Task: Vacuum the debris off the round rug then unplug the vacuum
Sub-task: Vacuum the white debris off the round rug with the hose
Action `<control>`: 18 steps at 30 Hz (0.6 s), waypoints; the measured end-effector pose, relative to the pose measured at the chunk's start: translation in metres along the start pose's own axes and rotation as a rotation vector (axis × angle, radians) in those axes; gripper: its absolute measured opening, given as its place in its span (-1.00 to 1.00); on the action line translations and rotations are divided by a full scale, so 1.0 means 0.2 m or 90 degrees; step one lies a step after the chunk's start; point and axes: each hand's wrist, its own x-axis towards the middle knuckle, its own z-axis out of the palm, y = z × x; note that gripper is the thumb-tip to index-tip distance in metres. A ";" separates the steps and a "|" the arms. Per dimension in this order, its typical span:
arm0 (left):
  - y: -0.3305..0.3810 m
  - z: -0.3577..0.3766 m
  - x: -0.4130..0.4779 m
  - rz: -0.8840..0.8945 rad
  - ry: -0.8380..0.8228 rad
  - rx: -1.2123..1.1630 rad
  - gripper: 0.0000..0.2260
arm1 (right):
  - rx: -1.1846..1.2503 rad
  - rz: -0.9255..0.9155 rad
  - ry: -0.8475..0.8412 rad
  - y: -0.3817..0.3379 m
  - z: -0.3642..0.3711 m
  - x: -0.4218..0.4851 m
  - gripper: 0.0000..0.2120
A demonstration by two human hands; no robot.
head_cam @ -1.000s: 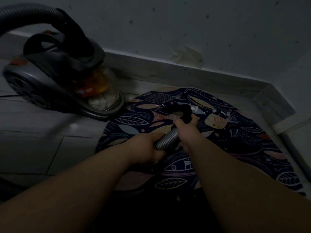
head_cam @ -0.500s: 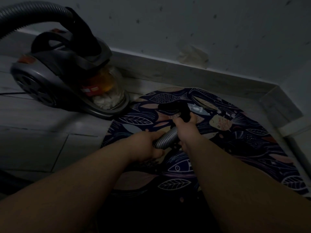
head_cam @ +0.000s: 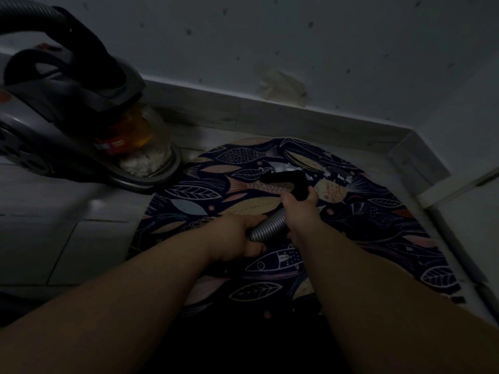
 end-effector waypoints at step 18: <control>0.13 0.13 0.21 -0.002 -0.004 -0.009 -0.36 | 0.028 -0.008 0.038 0.03 -0.17 0.16 -0.26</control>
